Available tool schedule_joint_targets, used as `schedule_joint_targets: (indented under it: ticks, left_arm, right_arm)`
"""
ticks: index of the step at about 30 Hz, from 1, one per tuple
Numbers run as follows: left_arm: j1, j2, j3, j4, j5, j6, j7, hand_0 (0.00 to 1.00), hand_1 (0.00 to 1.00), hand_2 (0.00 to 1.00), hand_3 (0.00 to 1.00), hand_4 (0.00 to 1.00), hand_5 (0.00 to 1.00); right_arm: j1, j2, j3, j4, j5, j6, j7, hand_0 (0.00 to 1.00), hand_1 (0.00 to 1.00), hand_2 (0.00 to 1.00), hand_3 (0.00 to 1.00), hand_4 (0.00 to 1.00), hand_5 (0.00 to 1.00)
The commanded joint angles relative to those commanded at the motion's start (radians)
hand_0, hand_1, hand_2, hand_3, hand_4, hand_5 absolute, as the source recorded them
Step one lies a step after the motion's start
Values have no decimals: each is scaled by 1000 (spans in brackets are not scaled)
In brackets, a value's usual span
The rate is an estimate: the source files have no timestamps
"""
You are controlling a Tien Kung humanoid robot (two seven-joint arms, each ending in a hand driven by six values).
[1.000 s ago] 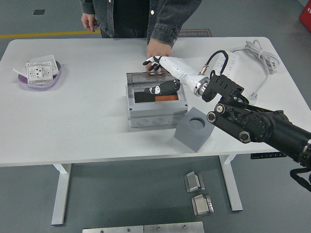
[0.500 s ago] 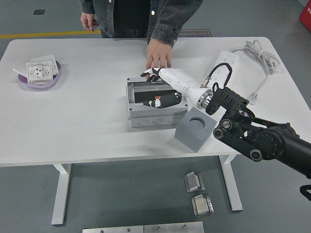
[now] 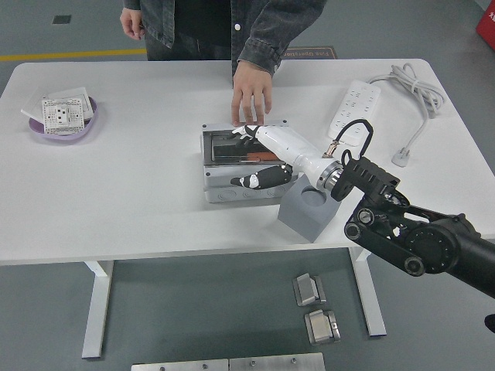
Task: Pick up the cylinder from the cube,place it in the box,flap close box
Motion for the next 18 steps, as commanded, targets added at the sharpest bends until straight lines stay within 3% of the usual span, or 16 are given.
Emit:
schedule_joint_targets:
  ticks: [4, 10, 17, 18]
  left_arm:
    - [3, -2, 2, 1, -3, 0, 1, 743, 739, 698, 812, 814, 399]
    - [7, -5, 0, 3, -6, -1, 2, 743, 739, 698, 813, 813, 396]
    - [9, -5, -1, 6, -5, -2, 3, 743, 739, 698, 812, 813, 394]
    - [9, -4, -1, 6, -5, -3, 3, 743, 739, 698, 812, 812, 393]
  right_arm:
    - [-70, 0, 76, 25, -28, 8, -6, 715, 664, 698, 803, 913, 363]
    - [-219, -3, 243, 112, -6, -2, 24, 714, 662, 697, 805, 904, 356]
    - [-398, -75, 445, 220, 97, 3, 82, 711, 657, 688, 790, 900, 355]
    - [-422, -84, 475, 226, 124, 7, 93, 686, 637, 662, 726, 899, 357]
